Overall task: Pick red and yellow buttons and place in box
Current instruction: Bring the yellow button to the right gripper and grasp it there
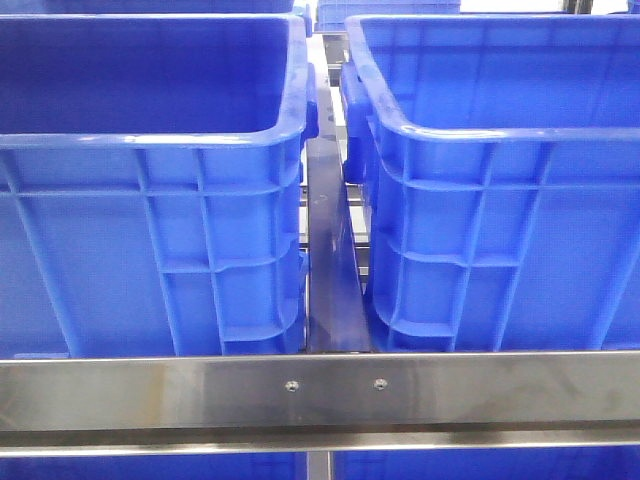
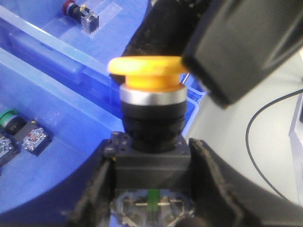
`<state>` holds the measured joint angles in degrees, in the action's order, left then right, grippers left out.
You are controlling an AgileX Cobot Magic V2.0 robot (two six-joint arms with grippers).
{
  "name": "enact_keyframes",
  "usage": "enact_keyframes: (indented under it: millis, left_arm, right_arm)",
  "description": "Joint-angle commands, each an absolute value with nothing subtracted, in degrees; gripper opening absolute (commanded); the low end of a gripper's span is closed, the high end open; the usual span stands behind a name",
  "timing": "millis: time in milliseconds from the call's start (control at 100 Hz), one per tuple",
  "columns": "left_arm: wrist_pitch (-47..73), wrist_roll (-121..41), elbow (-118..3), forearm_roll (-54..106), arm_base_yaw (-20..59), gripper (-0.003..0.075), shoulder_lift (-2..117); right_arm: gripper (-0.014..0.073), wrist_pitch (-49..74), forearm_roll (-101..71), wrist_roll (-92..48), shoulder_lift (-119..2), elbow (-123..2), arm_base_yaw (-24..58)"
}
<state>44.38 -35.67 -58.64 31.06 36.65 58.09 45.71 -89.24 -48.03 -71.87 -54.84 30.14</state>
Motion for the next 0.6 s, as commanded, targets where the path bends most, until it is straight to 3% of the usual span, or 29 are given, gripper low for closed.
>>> enact_keyframes:
  millis: [0, 350, 590]
  left_arm:
    - [40.91, -35.58, -60.25, 33.1, 37.08, -0.0019, 57.51]
    - [40.99, -35.58, -60.25, 33.1, 37.08, -0.0019, 57.51]
    - [40.99, -35.58, -60.25, 33.1, 37.08, -0.0019, 57.51]
  right_arm:
    - [0.0561, 46.51, -92.77, -48.71, -70.69, -56.94, 30.8]
    - [0.0556, 45.74, -92.85, -49.41, -70.69, -56.94, 31.6]
    - [0.0393, 46.04, -93.92, -51.12, -70.69, -56.94, 31.6]
